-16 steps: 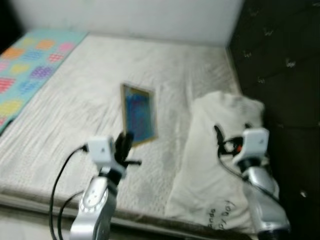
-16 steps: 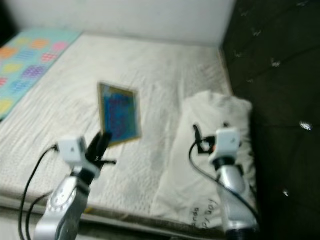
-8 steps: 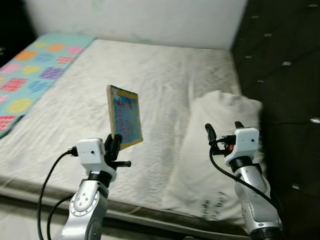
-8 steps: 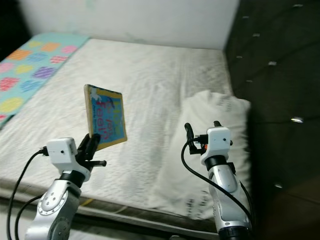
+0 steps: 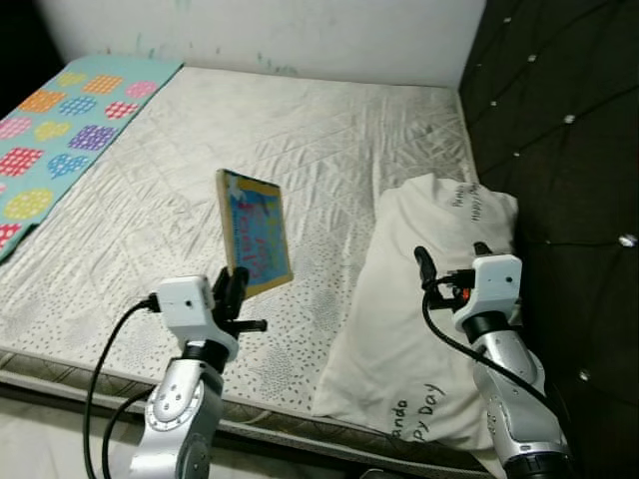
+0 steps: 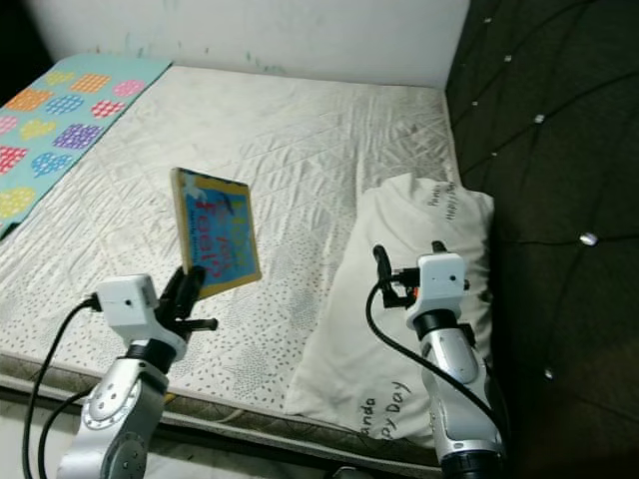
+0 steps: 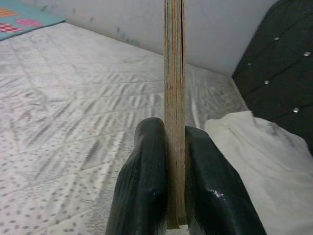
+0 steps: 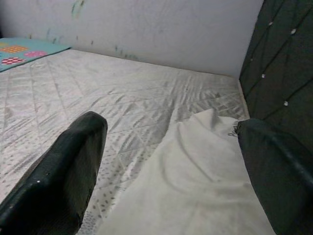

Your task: Clean up the room

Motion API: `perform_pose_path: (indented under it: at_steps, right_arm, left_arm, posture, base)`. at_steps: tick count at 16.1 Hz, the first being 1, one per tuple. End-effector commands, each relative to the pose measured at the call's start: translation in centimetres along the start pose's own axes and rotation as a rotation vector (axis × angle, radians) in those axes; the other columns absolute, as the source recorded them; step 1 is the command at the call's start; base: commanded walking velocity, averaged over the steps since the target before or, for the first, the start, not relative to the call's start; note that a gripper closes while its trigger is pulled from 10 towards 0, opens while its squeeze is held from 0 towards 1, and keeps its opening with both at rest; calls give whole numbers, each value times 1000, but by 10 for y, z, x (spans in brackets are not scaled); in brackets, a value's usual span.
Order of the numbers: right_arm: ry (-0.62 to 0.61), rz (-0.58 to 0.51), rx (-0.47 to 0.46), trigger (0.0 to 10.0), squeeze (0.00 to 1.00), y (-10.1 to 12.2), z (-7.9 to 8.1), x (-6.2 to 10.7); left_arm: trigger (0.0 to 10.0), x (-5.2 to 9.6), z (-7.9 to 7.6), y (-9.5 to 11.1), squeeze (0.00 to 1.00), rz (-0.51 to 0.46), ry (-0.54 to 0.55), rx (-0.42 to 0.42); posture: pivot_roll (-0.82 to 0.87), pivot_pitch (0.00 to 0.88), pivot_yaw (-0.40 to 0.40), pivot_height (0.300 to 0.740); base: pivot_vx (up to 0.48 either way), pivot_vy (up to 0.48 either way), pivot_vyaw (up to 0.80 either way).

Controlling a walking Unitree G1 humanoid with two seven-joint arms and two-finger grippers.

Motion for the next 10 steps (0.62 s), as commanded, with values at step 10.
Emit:
perform_pose_path:
  at_steps: [10]
  right_arm:
    - [10, 9, 0, 10000, 0, -2, 0, 0]
  left_arm:
    - [10000, -2, -5, 9, 0, -32, -21, 2]
  posture:
    - [-132, 98, 6, 740]
  base:
    - [0, 419, 0]
Point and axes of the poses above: a point about 5 cm out from each wrist's last joint towards the gripper, its own x axis pointing back from the gripper into the wrist, its own y axis along the axis of the wrist's last joint, z = x × y, the point moved 4 cm from there along -x, pointing out of the wrist towards the gripper, and after that the axes turned 8 degrees about x, right-handed, at the moved point
